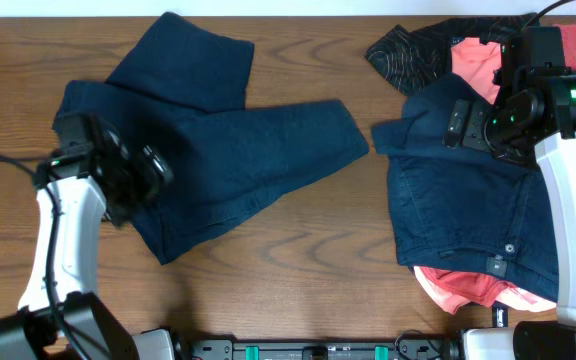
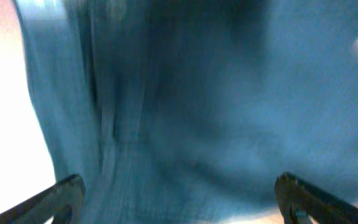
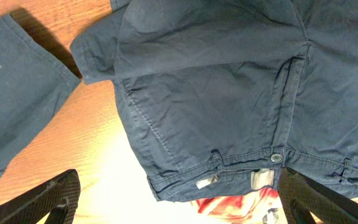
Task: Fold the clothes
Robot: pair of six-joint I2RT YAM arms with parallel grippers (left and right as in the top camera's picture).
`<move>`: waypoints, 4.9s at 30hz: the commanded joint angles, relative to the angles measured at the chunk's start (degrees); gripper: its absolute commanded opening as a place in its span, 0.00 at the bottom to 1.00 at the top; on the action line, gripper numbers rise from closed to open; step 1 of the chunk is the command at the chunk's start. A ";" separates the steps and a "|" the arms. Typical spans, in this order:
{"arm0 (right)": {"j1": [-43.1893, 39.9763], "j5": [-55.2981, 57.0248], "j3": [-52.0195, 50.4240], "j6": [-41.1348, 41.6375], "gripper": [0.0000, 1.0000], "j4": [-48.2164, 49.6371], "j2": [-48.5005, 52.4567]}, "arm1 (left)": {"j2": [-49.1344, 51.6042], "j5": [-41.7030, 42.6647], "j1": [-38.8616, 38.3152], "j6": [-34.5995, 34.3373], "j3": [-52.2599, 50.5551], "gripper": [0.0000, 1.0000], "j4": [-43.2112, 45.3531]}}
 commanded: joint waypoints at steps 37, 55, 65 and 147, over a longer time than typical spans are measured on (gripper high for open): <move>3.39 -9.57 -20.02 -15.26 0.39 40.15 27.10 | 7.28 -16.48 6.67 -15.06 -17.09 0.06 -1.11; -27.19 14.53 -21.51 -3.65 0.53 35.17 29.99 | 7.28 -16.46 7.63 -13.14 -17.09 0.06 1.20; -40.79 -26.95 -17.05 -15.98 0.65 32.28 28.55 | 7.28 -16.46 7.63 -12.92 -17.09 0.06 1.20; 4.66 -6.95 -29.90 8.31 0.01 30.58 6.84 | -13.73 8.17 -12.81 -22.12 -18.38 0.63 -0.39</move>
